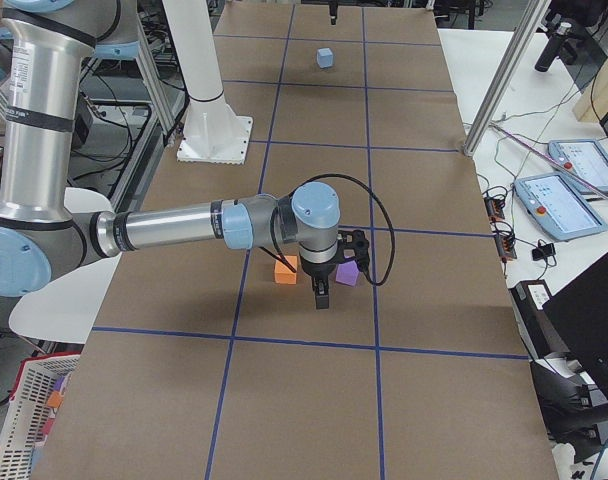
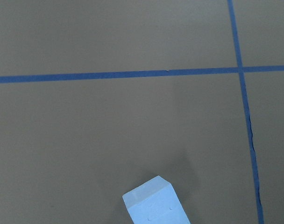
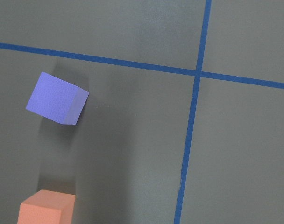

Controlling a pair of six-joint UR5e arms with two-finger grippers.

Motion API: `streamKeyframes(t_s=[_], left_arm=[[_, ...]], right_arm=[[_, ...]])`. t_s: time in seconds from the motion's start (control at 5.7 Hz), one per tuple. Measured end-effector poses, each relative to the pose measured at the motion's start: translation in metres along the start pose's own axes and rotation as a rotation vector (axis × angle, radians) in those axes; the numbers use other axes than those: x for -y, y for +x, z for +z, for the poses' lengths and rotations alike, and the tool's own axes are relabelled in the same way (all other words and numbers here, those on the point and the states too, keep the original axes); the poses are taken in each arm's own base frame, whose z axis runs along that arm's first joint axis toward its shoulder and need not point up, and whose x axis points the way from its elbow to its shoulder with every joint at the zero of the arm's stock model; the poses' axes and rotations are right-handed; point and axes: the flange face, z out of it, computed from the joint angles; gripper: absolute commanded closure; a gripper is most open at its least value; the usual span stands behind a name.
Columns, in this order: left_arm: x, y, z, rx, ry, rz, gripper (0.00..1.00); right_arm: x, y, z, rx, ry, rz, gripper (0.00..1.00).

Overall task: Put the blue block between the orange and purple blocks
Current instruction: 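Lower the left gripper onto the light blue cube and close it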

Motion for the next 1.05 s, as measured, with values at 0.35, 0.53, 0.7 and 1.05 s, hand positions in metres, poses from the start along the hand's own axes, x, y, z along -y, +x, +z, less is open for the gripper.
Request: streamKeyframes(t_s=[0.35,0.53,0.7,1.05], left_arm=[[-0.02,0.034,0.054,0.089,0.021,-0.141,0.0],[-0.031,0.04,0.074,0.128,0.018,-0.179,0.0],[-0.04,0.035,0.085,0.169,0.003,-0.198,0.0],[-0.05,0.029,0.098,0.221,-0.021,-0.21,0.0]], right_arm=[[0.0,0.001,0.001,-0.002,-0.001,0.01,0.0],[0.0,0.001,0.001,-0.003,-0.001,0.012,0.0],[0.001,0.001,0.001,-0.004,-0.001,0.012,0.0],[0.002,-0.001,0.0,-0.003,0.013,-0.002,0.0]])
